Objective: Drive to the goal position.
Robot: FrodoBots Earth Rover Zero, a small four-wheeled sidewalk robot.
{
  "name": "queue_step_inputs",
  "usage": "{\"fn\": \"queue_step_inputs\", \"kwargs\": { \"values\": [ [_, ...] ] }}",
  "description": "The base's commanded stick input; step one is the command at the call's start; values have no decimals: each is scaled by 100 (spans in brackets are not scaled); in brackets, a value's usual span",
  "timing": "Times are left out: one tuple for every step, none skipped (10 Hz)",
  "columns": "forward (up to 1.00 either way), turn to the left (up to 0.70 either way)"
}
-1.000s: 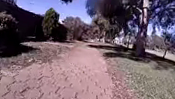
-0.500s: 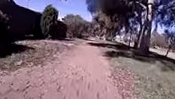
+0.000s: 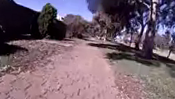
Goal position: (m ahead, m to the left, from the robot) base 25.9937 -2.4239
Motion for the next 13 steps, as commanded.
{"fn": "queue_step_inputs", "kwargs": {
  "values": [
    [70,2],
    [70,1],
    [70,0],
    [70,0],
    [70,0],
    [70,0],
    [70,0],
    [70,0],
    [70,0],
    [70,0],
    [70,0],
    [70,0],
    [70,5]
  ]
}}
